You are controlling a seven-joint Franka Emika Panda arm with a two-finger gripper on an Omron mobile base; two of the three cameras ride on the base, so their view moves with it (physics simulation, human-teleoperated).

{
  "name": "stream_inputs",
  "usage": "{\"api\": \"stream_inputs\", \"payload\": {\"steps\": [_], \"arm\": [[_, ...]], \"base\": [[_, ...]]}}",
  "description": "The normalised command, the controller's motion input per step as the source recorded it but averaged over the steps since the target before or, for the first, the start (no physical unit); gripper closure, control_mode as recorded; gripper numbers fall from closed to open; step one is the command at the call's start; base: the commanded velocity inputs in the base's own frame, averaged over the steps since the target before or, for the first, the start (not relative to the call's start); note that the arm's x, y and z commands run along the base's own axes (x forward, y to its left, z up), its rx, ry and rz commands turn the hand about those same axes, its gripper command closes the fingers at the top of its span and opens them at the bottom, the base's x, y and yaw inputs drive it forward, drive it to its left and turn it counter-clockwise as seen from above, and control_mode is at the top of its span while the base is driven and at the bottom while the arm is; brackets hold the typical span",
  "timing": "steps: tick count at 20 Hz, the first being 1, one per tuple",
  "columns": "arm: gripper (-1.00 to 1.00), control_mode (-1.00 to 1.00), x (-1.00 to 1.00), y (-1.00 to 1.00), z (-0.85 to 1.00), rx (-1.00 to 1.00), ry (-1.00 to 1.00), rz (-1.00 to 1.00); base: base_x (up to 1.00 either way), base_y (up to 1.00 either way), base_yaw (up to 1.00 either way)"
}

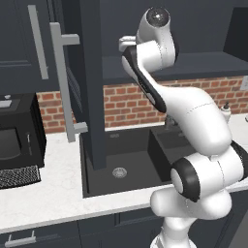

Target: Gather all objects into one cabinet and sort the glasses and bowls to opposite sides.

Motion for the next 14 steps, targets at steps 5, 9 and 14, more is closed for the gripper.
{"api": "stream_inputs", "payload": {"steps": [5,9,14], "arm": [[-1.00,-1.00,0.33,0.00,-0.11,0.00,0.02,0.00],[-1.00,-1.00,0.44,0.00,0.00,0.00,0.03,0.00],[-1.00,-1.00,0.47,0.00,0.00,0.00,0.05,0.00]], "base": [[0.00,0.00,0.00],[0.00,0.00,0.00],[0.00,0.00,0.00]]}}
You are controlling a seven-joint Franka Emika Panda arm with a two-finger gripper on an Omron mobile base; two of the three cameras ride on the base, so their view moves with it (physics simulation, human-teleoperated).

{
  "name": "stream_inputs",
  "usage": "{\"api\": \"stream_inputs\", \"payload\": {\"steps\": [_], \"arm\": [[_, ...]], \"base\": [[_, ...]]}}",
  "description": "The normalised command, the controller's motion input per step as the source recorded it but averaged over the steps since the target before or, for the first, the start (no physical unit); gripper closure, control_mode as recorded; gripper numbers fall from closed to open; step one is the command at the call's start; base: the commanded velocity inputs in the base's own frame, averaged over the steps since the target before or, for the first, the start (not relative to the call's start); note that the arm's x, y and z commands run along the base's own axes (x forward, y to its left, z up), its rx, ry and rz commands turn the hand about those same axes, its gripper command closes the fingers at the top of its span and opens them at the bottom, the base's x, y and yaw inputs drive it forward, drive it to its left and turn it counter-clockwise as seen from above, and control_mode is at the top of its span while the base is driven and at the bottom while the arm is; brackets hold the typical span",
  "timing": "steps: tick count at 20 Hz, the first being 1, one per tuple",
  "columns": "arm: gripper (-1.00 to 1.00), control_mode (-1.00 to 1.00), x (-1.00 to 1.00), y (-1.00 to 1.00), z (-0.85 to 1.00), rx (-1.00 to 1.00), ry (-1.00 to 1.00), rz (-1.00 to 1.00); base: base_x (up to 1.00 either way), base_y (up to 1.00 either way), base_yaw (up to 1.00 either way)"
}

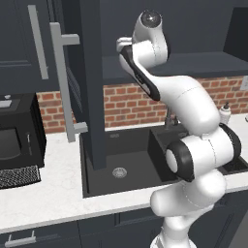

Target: Gather all objects into one cabinet and sort the glasses and bowls to opposite sides.

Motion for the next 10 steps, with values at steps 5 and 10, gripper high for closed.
{"api": "stream_inputs", "payload": {"steps": [5,10], "arm": [[-1.00,-1.00,0.32,0.00,-0.11,0.00,0.01,0.00],[-1.00,-1.00,0.36,0.03,-0.06,0.00,0.00,0.00]], "base": [[0.00,0.00,0.00],[0.00,0.00,0.00]]}}
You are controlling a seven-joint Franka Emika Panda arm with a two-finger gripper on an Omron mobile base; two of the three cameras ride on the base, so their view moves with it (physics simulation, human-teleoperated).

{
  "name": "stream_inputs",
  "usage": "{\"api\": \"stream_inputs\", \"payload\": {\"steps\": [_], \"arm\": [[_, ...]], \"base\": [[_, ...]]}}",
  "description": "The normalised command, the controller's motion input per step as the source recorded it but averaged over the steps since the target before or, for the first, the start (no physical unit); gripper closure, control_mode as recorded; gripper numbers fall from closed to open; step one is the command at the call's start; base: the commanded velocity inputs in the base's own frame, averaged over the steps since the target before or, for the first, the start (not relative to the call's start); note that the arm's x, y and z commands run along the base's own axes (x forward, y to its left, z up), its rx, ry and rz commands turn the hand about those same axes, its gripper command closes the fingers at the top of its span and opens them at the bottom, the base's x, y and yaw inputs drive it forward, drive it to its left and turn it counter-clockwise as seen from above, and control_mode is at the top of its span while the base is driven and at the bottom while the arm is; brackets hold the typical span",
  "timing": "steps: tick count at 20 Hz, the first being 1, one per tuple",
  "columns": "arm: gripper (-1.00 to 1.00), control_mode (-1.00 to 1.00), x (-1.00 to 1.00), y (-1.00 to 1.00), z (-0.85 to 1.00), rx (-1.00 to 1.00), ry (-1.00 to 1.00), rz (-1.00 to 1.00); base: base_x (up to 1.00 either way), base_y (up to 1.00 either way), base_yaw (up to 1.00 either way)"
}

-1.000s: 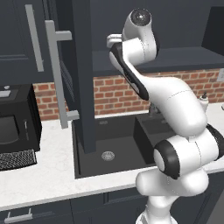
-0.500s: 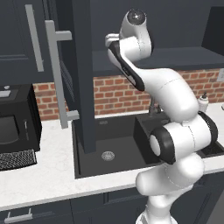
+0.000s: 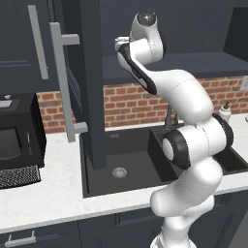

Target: Gather all objects into one cabinet and sort the glasses and bowls to opposite sides.

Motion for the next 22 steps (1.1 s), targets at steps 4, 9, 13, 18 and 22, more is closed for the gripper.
{"api": "stream_inputs", "payload": {"steps": [4,9,13,18,22], "arm": [[-1.00,-1.00,0.43,0.00,-0.01,0.00,0.01,0.00],[-1.00,-1.00,0.30,0.00,-0.10,0.00,0.00,0.00],[-1.00,-1.00,0.14,0.01,-0.10,0.00,0.00,0.00],[-1.00,-1.00,0.11,0.02,-0.15,0.00,0.00,0.00],[1.00,-1.00,0.03,0.01,-0.07,0.00,0.00,0.00]], "base": [[0.00,0.00,0.00],[0.00,0.00,0.00],[0.00,0.00,0.00],[0.00,0.00,0.00],[0.00,0.00,0.00]]}}
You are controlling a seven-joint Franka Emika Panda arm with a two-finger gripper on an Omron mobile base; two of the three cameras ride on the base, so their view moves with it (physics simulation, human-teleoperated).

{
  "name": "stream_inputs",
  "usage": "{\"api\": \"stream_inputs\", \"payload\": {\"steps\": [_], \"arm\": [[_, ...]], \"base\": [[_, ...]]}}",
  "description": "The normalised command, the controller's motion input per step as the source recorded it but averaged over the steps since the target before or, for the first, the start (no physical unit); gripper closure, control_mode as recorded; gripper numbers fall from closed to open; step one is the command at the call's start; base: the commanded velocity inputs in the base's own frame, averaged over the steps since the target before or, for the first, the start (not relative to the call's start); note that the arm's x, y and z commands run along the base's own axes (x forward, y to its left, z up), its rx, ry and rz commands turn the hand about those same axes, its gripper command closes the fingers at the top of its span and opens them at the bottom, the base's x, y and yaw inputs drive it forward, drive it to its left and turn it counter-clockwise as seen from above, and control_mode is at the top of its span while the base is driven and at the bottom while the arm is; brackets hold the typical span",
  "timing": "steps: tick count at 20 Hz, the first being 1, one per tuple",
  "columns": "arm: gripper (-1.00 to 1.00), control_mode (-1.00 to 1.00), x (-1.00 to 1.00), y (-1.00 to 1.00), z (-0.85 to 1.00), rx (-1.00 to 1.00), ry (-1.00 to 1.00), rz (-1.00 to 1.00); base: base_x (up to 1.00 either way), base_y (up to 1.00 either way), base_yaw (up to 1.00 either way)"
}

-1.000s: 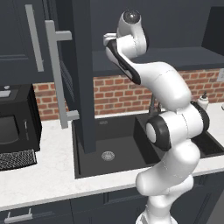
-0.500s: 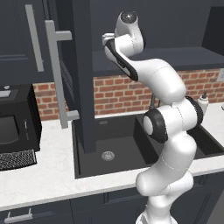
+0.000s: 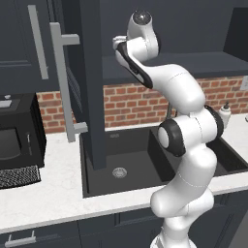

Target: Gather all objects into one cabinet and sort the glasses and bowls to opposite sides.

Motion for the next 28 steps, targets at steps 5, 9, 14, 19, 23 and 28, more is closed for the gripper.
{"api": "stream_inputs", "payload": {"steps": [5,9,14,19,23,28], "arm": [[1.00,-1.00,0.00,0.00,0.00,0.00,0.00,0.00],[1.00,-1.00,0.00,0.00,-0.04,0.00,0.00,0.00],[1.00,-1.00,0.00,0.00,-0.11,0.00,0.00,0.00],[1.00,-1.00,0.00,0.00,-0.11,0.00,0.00,0.00],[1.00,-1.00,-0.07,-0.03,0.12,0.09,-0.01,0.05],[1.00,-1.00,-0.72,-0.42,0.36,0.22,-0.14,0.06]], "base": [[0.00,0.00,0.00],[0.00,0.00,0.00],[0.00,0.00,0.00],[0.00,0.00,0.00],[0.00,0.00,0.00],[0.00,0.00,0.00]]}}
